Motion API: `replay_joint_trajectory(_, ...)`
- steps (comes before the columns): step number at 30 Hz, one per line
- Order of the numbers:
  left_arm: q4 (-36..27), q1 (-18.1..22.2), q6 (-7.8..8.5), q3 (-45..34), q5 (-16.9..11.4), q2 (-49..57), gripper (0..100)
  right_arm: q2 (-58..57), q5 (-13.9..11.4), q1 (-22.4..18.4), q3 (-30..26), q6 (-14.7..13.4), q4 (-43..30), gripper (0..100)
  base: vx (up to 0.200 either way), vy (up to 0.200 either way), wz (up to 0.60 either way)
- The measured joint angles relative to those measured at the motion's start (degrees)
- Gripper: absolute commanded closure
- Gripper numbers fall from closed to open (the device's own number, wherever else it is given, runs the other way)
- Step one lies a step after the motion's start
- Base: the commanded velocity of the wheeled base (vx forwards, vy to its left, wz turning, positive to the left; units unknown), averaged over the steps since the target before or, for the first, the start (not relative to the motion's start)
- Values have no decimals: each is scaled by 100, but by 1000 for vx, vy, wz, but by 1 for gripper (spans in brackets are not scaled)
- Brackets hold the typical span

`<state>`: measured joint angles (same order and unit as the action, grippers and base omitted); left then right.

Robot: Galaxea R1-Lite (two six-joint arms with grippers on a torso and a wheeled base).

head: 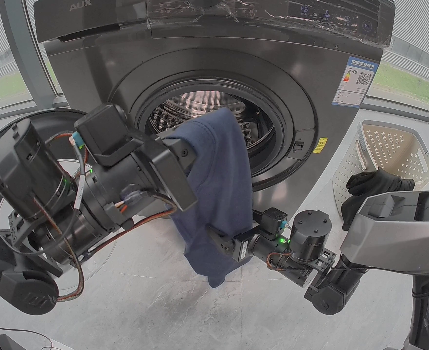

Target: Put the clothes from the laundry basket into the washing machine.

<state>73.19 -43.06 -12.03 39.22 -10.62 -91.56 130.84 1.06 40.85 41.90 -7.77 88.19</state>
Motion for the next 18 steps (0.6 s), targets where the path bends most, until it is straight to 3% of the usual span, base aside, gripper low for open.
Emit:
replay_joint_trajectory(8, -48, 6, 2, -22, 4, 127, 100, 416, 11, -43, 424, 40, 24, 0, 0, 0, 0)
replay_joint_trajectory(9, -50, 12, 2, -24, 4, 138, 100, 435, 13, -45, 455, 41, 27, 100, 0, 0, 0)
replay_joint_trajectory(14, -48, 148, 2, -149, 37, 193, 100, 444, 20, -139, 495, 41, 39, 100, 0, 0, 0)
replay_joint_trajectory(18, -83, 516, 68, -389, 74, 216, 100, 229, 17, -244, 361, 40, 38, 100, 0, 0, 0)
